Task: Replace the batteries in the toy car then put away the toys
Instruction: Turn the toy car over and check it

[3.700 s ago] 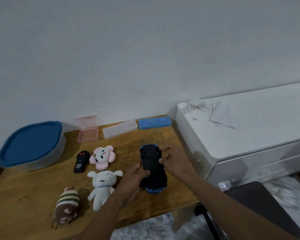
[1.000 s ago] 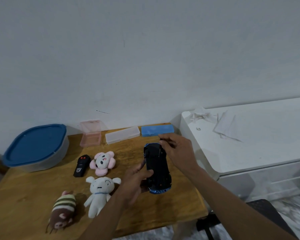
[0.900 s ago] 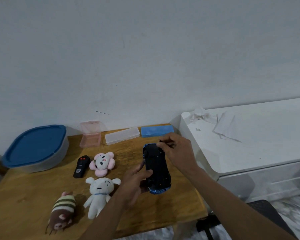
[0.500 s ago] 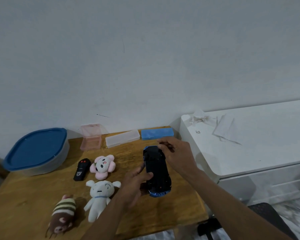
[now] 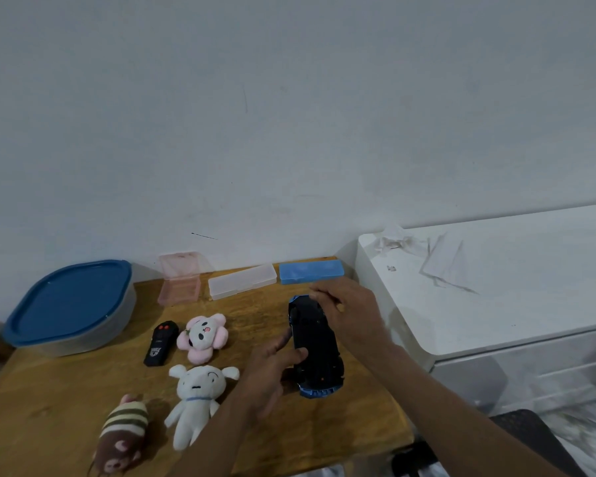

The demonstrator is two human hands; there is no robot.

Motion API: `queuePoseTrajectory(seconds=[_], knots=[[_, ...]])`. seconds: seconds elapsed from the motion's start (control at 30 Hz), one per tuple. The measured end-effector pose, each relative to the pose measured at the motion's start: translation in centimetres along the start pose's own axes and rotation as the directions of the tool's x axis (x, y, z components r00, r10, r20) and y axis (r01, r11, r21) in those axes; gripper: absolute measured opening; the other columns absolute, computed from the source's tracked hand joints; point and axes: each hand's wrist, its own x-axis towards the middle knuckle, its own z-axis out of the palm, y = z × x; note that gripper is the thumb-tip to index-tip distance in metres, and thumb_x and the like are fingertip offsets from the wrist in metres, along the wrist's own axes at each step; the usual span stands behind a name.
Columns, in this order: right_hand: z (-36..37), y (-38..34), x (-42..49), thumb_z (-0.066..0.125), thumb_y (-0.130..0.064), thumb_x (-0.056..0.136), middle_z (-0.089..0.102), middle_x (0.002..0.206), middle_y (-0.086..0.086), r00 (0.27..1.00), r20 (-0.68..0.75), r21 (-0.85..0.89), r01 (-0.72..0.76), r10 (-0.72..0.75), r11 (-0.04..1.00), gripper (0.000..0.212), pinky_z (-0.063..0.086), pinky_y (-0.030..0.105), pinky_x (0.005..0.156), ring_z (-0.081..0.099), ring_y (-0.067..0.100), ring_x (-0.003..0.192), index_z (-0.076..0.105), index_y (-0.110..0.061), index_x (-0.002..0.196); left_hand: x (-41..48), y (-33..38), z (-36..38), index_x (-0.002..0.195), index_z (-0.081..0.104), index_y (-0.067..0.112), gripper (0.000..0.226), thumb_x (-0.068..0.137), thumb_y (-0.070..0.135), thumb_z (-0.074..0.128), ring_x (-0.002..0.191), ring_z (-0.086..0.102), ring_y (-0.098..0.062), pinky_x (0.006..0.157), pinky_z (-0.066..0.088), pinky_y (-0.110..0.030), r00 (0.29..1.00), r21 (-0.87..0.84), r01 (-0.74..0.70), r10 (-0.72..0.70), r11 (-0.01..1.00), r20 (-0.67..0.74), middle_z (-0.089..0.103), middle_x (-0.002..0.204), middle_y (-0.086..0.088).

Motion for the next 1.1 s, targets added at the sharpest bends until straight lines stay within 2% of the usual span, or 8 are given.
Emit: queuePoseTrajectory(seconds=[0.07,0.2,0.33,0.53,0.77,0.87,0.93,1.1], knots=[[0.02,-0.08,-0.10,0.064,-0.014,0.089,0.073,0.095,-0.001,0.999,0.027,-0.009,0.031,-0.031,0.999,0.017,0.058,0.028,0.078,0.066,0.006,0.086,0.071,-0.011,0.104,0.05,0.01,-0.14,0.138,0.051,0.024,0.048,0.093,0.006,0.056,0.106,0.068,-0.032,0.083,0.057,-0.044,1.000,-0.006,0.000,0.000,1.000,-0.005,0.072,0.115,-0.007],[0.26,0.03,-0.14,0.066,-0.016,0.088,0.073,0.091,-0.002,1.000,0.001,-0.025,0.009,-0.009,1.000,0.015,0.058,0.031,0.076,0.065,0.007,0.082,0.072,-0.013,0.101,0.01,-0.07,-0.39,0.136,0.053,0.024,0.048,0.092,0.006,0.057,0.109,0.066,-0.033,0.089,0.055,-0.049,1.000,-0.011,0.007,-0.007,1.000,-0.010,0.070,0.118,-0.009],[0.35,-0.16,-0.36,0.061,-0.018,0.090,0.073,0.102,0.000,0.998,0.051,-0.043,0.036,-0.034,0.998,0.026,0.058,0.030,0.077,0.067,0.009,0.088,0.068,-0.014,0.115,0.12,0.13,-0.44,0.137,0.051,0.026,0.049,0.092,0.007,0.058,0.110,0.065,-0.034,0.088,0.056,-0.047,1.000,-0.021,0.006,-0.006,1.000,-0.006,0.070,0.120,-0.009],[0.49,-0.26,-0.09,0.059,-0.018,0.092,0.072,0.100,-0.002,0.999,0.046,-0.113,0.032,-0.027,0.993,0.020,0.057,0.028,0.077,0.066,0.009,0.086,0.069,-0.016,0.109,0.07,-0.02,-0.34,0.137,0.052,0.026,0.049,0.092,0.007,0.058,0.110,0.066,-0.033,0.093,0.053,-0.052,1.000,-0.004,0.007,-0.007,1.000,0.001,0.070,0.120,-0.007],[0.50,-0.15,-0.10,0.062,-0.018,0.090,0.073,0.092,-0.002,0.996,0.069,-0.145,0.066,-0.056,0.987,0.015,0.057,0.028,0.074,0.065,0.008,0.081,0.071,-0.013,0.101,-0.01,-0.09,-0.28,0.136,0.052,0.025,0.049,0.092,0.006,0.058,0.105,0.069,-0.031,0.082,0.058,-0.043,1.000,-0.032,0.008,-0.009,0.999,-0.021,0.071,0.117,-0.007],[0.62,-0.28,-0.03,0.058,-0.025,0.092,0.071,0.100,-0.002,0.995,0.093,-0.165,0.063,-0.048,0.984,0.023,0.056,0.026,0.077,0.065,0.009,0.087,0.069,-0.015,0.110,0.06,-0.09,-0.31,0.136,0.053,0.024,0.048,0.092,0.006,0.058,0.104,0.069,-0.030,0.082,0.058,-0.043,1.000,-0.044,0.014,-0.015,0.999,-0.021,0.072,0.116,-0.008],[0.64,-0.32,-0.10,0.055,-0.024,0.093,0.071,0.105,-0.001,0.992,0.118,-0.173,0.071,-0.051,0.982,0.028,0.057,0.027,0.078,0.066,0.011,0.091,0.066,-0.014,0.117,0.16,-0.03,-0.33,0.136,0.053,0.024,0.047,0.092,0.006,0.058,0.106,0.068,-0.031,0.084,0.058,-0.044,1.000,-0.042,0.011,-0.012,0.999,-0.020,0.072,0.115,-0.007],[0.38,-0.59,0.00,0.059,-0.016,0.092,0.073,0.097,0.000,0.995,0.080,-0.156,0.066,-0.054,0.986,0.018,0.056,0.025,0.074,0.066,0.011,0.083,0.070,-0.013,0.107,0.26,-0.27,-0.40,0.138,0.051,0.022,0.049,0.092,0.005,0.058,0.108,0.067,-0.033,0.093,0.053,-0.053,1.000,-0.031,0.005,-0.006,0.999,-0.011,0.071,0.118,-0.009]])
